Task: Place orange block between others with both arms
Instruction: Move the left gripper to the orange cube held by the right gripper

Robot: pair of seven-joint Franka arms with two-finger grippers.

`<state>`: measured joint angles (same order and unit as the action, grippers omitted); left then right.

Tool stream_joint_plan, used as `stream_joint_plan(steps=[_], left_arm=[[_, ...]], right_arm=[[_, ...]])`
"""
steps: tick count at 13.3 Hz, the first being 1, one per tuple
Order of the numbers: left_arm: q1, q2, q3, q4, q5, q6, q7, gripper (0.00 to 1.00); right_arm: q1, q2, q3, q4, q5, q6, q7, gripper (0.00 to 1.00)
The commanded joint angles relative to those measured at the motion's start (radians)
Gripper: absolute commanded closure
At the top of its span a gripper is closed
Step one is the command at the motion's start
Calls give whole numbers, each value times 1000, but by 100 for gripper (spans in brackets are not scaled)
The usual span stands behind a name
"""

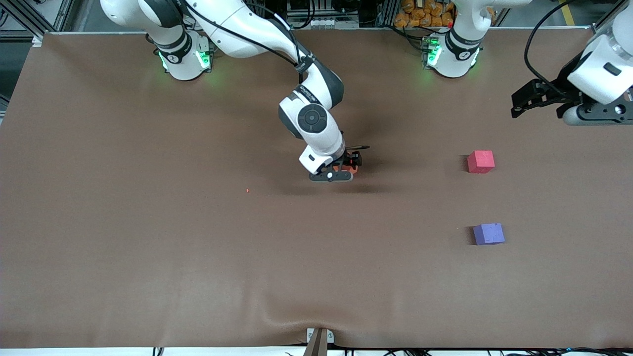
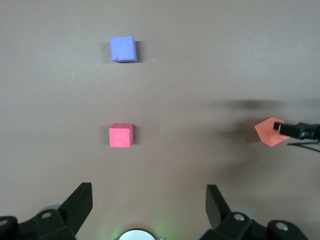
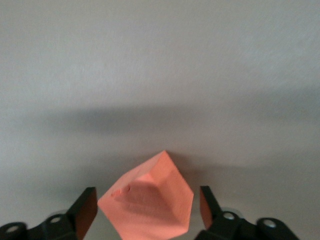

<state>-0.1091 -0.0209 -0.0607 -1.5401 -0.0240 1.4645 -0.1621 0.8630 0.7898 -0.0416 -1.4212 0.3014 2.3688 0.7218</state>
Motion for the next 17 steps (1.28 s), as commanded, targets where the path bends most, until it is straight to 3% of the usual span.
stream_joint_plan(steps=[1, 5, 9, 11, 14, 17], left_arm=[[-40, 18, -11, 12, 10, -3, -43, 0], [-99, 65, -34, 26, 6, -1, -173, 0], [-223, 176, -42, 93, 7, 20, -354, 0], [-289, 228, -40, 101, 13, 86, -454, 0], [-357, 304, -42, 101, 21, 177, -552, 0], [-411, 387, -41, 107, 21, 250, -623, 0]], right_arm=[[-60, -56, 3, -2, 10, -54, -10, 0], [-166, -179, 6, 2, 10, -276, -106, 0], [-313, -323, 8, -2, 10, -489, -170, 0], [-392, -394, 12, -2, -39, -615, -171, 0], [-530, -526, 113, -2, -214, -773, -205, 0], [-785, -619, 299, 1, -225, -885, -309, 0]])
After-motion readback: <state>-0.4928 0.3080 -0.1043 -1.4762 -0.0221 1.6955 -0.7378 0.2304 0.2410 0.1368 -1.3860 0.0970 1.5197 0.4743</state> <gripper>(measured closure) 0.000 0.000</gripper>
